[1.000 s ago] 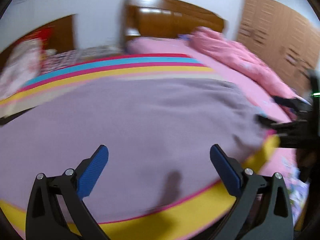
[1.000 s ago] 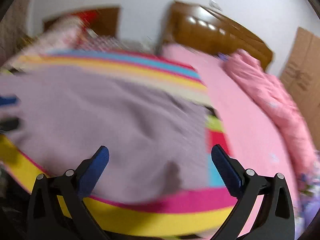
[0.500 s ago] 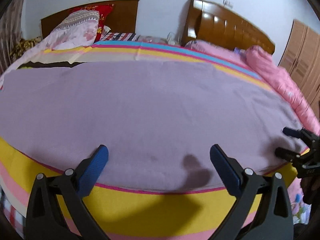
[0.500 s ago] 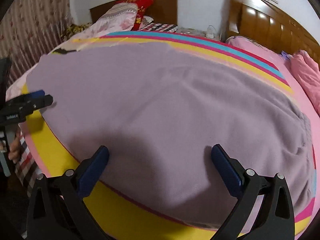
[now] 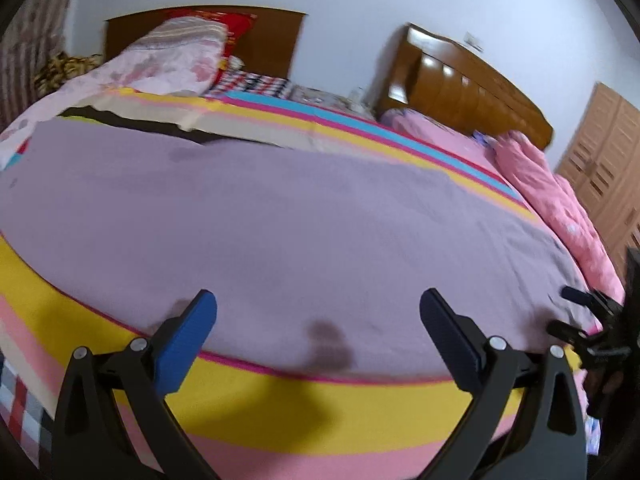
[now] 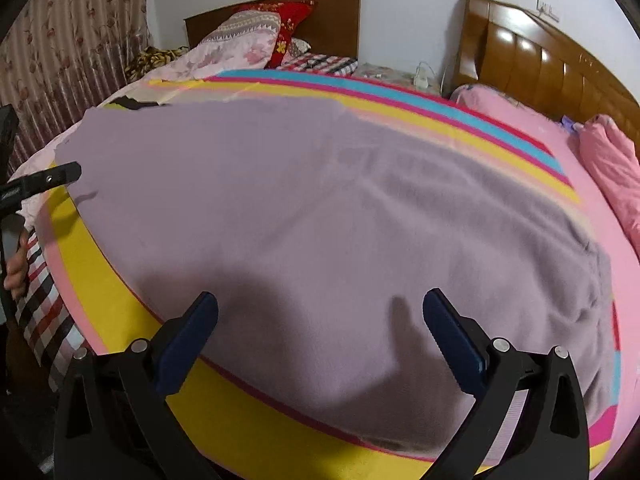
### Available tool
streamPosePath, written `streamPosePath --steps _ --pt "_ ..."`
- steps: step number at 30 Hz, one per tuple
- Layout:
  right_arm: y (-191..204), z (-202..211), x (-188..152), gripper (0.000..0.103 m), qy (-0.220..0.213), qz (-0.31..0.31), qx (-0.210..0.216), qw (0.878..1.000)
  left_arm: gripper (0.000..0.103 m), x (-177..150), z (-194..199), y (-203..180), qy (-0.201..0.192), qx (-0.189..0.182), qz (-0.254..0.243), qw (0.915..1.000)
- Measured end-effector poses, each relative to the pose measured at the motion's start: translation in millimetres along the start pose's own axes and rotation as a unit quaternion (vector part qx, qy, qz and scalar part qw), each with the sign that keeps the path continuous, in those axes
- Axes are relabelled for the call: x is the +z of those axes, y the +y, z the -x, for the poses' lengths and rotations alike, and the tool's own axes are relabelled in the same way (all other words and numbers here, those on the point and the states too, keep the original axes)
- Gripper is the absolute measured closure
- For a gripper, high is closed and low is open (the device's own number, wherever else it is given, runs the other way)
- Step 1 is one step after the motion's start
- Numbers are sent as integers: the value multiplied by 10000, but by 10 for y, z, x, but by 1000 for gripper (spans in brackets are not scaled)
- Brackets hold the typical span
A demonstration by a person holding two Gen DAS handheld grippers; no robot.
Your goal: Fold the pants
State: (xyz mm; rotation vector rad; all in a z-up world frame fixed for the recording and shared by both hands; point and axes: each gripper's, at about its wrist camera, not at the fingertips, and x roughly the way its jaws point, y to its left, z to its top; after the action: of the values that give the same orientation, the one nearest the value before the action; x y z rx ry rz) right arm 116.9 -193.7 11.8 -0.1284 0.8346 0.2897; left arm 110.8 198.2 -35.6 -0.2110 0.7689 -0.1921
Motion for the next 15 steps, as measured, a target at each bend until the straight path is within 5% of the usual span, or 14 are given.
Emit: streamPosePath --steps 6,10,15 --pt "309 -39 477 4 -338 266 537 9976 2 314 -247 423 204 307 457 9983" --pt "586 -334 714 4 -48 589 375 9975 2 338 -336 541 353 156 512 9979" --pt "940 -394 956 4 -163 708 822 9940 2 283 71 958 -391 47 1169 9924"
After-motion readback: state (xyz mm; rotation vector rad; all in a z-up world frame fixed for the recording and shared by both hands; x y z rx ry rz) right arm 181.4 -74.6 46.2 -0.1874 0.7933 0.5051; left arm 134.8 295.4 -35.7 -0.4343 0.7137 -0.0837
